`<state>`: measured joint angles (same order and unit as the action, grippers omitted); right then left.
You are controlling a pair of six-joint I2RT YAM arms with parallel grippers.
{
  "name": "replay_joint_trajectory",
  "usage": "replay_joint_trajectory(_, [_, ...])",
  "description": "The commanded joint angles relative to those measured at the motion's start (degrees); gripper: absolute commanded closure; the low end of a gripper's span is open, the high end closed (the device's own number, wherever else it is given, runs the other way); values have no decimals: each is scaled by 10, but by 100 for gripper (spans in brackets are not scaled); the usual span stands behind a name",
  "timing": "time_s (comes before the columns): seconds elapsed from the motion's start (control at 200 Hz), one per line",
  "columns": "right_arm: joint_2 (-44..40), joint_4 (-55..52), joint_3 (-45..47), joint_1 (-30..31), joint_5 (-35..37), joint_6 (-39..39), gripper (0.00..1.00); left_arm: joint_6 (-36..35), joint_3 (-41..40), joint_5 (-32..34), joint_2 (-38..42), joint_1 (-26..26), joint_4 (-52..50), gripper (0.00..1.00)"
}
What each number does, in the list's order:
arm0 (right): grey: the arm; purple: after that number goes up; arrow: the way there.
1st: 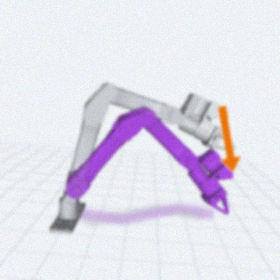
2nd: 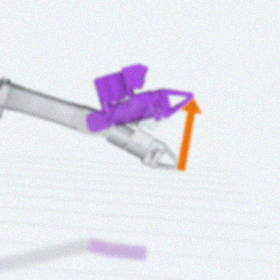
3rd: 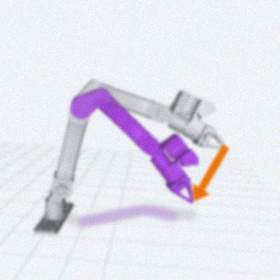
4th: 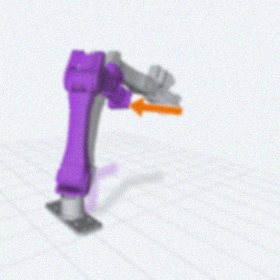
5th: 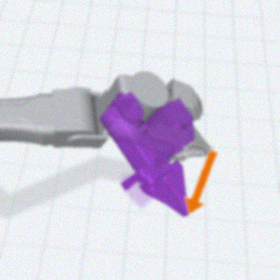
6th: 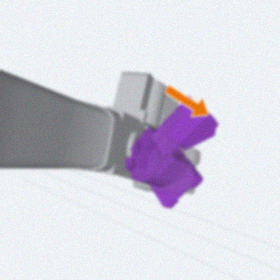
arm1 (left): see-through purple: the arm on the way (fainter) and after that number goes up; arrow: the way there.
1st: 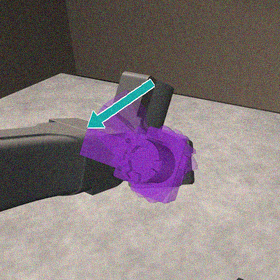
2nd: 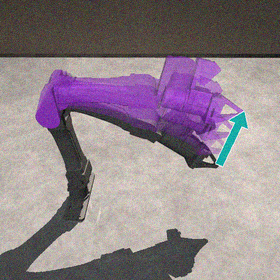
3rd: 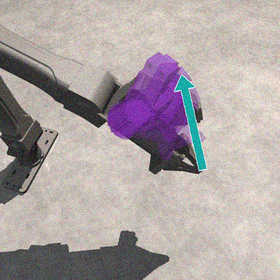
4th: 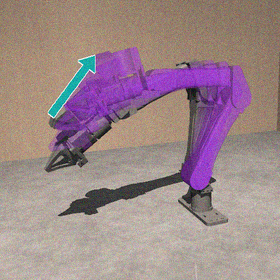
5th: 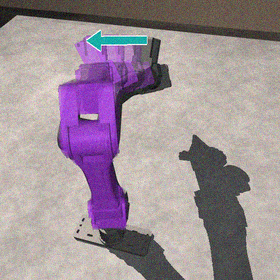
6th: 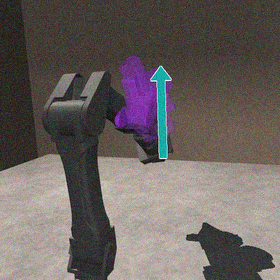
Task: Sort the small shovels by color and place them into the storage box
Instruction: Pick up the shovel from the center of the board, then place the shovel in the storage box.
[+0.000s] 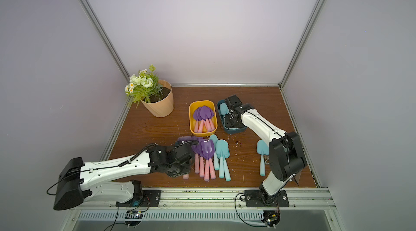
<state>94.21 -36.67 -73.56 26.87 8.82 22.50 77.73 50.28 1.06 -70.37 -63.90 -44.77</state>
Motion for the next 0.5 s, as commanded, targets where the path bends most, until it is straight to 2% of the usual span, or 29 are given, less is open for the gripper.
replay_joint_trajectory(0.0, [-22, 0, -20, -1, -11, 4, 56, -58, 55, 79, 10, 47, -50, 99])
replay_joint_trajectory(0.125, [-33, -3, -24, -2, 1, -3, 56, -140, 134, 90, -15, 126, -49, 99])
replay_joint_trajectory(0.24, [-46, -4, -25, -2, 15, -8, 56, -212, 227, 104, -79, 181, -47, 99])
replay_joint_trajectory(0.43, [-53, -12, -29, -2, 16, -12, 56, -287, 368, 99, -195, 227, -47, 99])
replay_joint_trajectory(0.495, [-55, -13, -28, -2, 11, -14, 56, -302, 394, 94, -224, 243, -47, 99])
